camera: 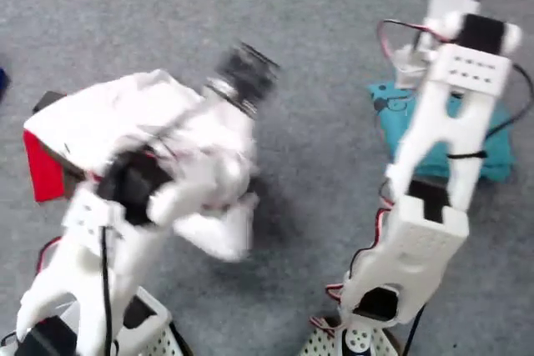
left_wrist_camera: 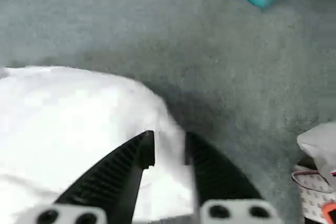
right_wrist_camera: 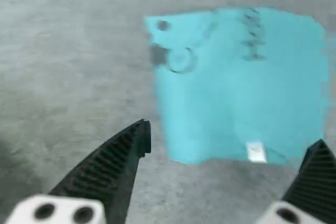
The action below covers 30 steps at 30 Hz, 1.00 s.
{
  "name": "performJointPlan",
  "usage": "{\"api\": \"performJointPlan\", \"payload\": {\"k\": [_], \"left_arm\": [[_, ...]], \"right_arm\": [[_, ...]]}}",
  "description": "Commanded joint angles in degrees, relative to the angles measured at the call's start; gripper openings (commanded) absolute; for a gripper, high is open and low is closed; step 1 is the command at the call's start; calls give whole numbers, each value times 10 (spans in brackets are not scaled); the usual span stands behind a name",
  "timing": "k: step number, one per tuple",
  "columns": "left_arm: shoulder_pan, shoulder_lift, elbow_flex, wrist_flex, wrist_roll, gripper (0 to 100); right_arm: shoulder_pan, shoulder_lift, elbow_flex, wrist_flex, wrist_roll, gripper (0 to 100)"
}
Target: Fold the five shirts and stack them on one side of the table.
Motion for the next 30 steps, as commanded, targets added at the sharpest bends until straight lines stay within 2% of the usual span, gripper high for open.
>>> {"api": "performJointPlan", "payload": {"k": [1, 4, 10, 12, 15, 19, 23, 26, 28, 30], "left_arm": [[-45, -21, -3, 25, 75, 292], [-202, -21, -32, 62, 91, 288], [-629, -13, 30, 69, 87, 288], [-742, -13, 87, 56, 53, 288], [-868, -14, 186, -8, -21, 288], [-965, -15, 291, -113, -66, 288], [-1002, -14, 327, -143, -97, 288], [-1007, -15, 339, -142, -98, 288], [-1008, -14, 342, -142, -98, 288], [-1004, -14, 344, -142, -98, 288]], "right_arm": [[-76, -28, -4, 4, 0, 442], [-149, -29, -6, 4, -1, 442], [-351, -15, 3, 2, -15, 441], [-427, 10, 8, 1, -40, 441], [-510, 86, 15, -24, -68, 441], [-567, 182, -5, -47, -101, 395], [-580, 243, -52, -47, -101, 178], [-562, 267, -97, -24, -101, 8], [-544, 269, -131, 5, -101, 31], [-521, 262, -157, 6, -102, 11]]}}
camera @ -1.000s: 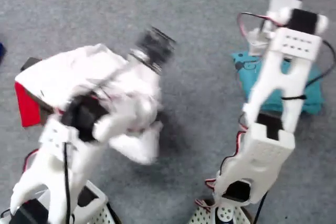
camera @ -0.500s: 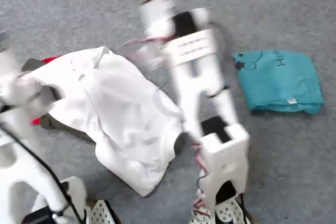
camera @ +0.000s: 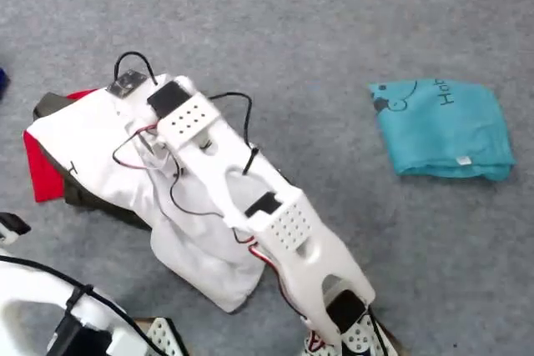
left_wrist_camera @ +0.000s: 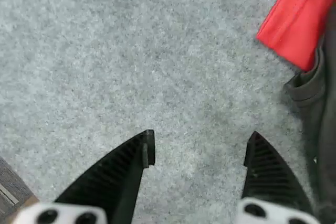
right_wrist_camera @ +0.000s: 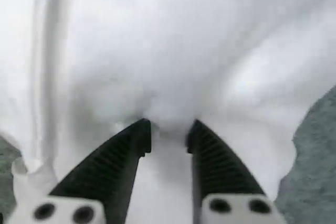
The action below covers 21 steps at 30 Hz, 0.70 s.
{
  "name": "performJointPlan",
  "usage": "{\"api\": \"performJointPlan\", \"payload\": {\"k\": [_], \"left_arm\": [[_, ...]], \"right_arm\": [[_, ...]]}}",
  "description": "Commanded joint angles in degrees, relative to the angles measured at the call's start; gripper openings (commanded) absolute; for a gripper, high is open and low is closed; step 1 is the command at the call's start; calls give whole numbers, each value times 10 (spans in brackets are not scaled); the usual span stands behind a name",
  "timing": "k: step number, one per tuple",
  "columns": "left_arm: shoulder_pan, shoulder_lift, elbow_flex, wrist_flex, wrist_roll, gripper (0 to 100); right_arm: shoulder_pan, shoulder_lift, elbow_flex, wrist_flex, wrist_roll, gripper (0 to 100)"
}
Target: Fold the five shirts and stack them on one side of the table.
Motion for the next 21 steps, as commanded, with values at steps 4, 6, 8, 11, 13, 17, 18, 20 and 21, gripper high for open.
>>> {"api": "performJointPlan", "payload": {"k": [4, 6, 8, 11, 13, 17, 18, 20, 21], "left_arm": [[0, -4, 0, -7, -5, 288], [1, -4, 0, -7, -5, 288], [4, -4, 0, -7, -5, 288], [26, -4, 8, -6, -5, 288], [45, -4, 17, -7, -5, 288], [78, -4, 36, -7, -2, 288], [82, -4, 37, -6, -1, 288], [87, -5, 37, -6, -1, 288], [87, -5, 36, -6, -1, 288]], "right_arm": [[54, -64, -69, 11, -6, 13], [55, -103, -65, 11, -6, 13], [55, -145, -58, 11, -3, 13], [55, -198, -51, 11, -2, 13], [62, -226, -47, 10, -3, 13], [62, -245, -49, 10, -5, 13], [62, -245, -47, 10, -4, 14], [59, -237, -29, 10, -6, 16], [51, -230, -6, 7, -6, 30]]}}
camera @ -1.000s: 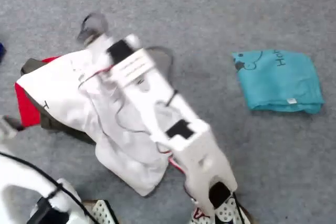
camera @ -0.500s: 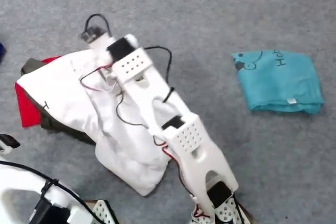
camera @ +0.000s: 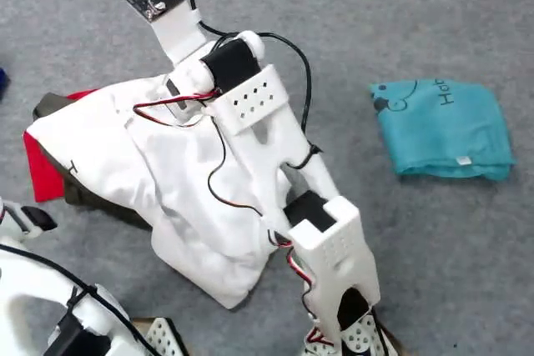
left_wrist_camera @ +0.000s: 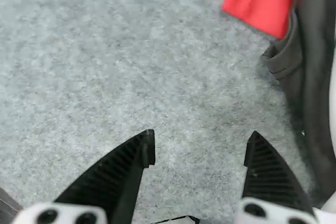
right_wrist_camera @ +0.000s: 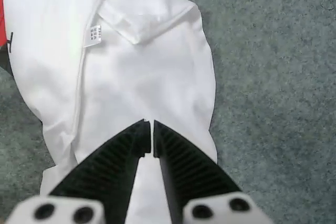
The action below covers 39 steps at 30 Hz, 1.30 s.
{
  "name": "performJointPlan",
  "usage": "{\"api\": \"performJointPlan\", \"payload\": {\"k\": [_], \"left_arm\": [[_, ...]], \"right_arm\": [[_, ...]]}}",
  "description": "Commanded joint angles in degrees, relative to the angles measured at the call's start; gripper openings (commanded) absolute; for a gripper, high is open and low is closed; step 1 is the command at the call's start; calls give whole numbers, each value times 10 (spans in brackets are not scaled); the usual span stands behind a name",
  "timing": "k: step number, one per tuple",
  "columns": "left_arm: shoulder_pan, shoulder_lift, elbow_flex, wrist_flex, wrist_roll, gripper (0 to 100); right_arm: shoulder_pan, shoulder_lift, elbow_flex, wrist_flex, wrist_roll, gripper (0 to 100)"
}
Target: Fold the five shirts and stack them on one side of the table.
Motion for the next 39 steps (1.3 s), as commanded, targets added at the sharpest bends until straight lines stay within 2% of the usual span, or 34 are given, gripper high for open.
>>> {"api": "performJointPlan", "payload": {"k": [1, 3, 6, 8, 11, 15, 17, 18, 22, 28, 31, 33, 37, 39], "left_arm": [[8, -4, -5, -7, 2, 288], [9, -7, -6, -8, 2, 288], [9, -8, -6, -8, 2, 288], [9, -7, -6, -8, 2, 288], [9, -7, -6, -8, 2, 288], [8, -8, -4, -8, -1, 288], [8, -8, -3, -8, -2, 288], [8, -8, -3, -8, -2, 288], [8, -9, -3, -8, -3, 288], [7, -9, -6, -7, -3, 288], [8, -9, -6, -7, -3, 288], [8, -10, -6, -7, -4, 288], [7, -10, -6, -7, -4, 288], [9, -10, -6, -8, -4, 288]], "right_arm": [[-16, -7, 52, 2, -6, 62], [-33, 15, 98, -3, -25, 174], [-35, 65, 144, -54, -93, 340], [-36, 101, 153, -83, -90, 382], [-38, 140, 131, -91, -90, 297], [-23, 150, 90, -87, -63, 3], [-10, 145, 71, -68, -62, 36], [-3, 142, 58, -57, -62, 11], [21, 127, -4, 4, -55, 14], [39, 44, 0, 5, 62, 14], [36, -9, 35, 5, 96, 14], [40, -45, 49, 5, 98, 14], [107, -124, 44, 4, 96, 14], [118, -138, 70, 4, 96, 14]]}}
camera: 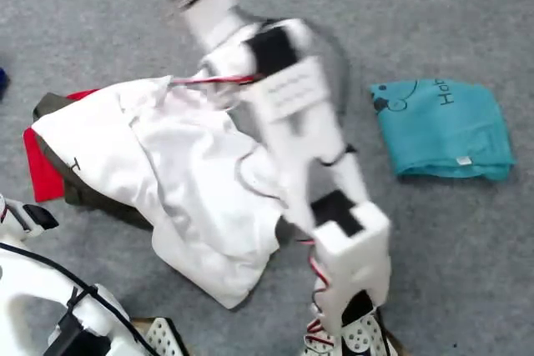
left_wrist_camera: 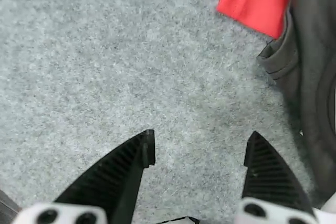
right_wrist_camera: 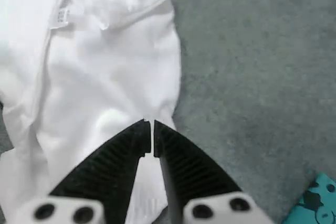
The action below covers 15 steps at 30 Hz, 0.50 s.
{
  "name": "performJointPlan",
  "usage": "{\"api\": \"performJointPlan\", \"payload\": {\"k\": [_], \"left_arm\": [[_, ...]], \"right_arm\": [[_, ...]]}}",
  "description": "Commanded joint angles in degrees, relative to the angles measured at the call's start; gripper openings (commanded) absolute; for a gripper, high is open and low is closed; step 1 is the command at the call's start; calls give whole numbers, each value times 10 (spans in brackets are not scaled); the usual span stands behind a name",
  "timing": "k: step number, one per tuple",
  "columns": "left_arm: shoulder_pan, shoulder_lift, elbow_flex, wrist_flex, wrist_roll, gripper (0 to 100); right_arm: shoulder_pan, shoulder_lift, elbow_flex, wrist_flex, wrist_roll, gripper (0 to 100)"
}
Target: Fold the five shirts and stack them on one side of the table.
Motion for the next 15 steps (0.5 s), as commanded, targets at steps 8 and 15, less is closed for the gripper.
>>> {"api": "performJointPlan", "payload": {"k": [8, 15], "left_arm": [[23, -10, -9, -5, -3, 288], [23, -10, -9, -5, -3, 288]], "right_arm": [[-86, -40, 279, -33, -112, 179], [-169, 38, 439, -170, -192, 420]]}}
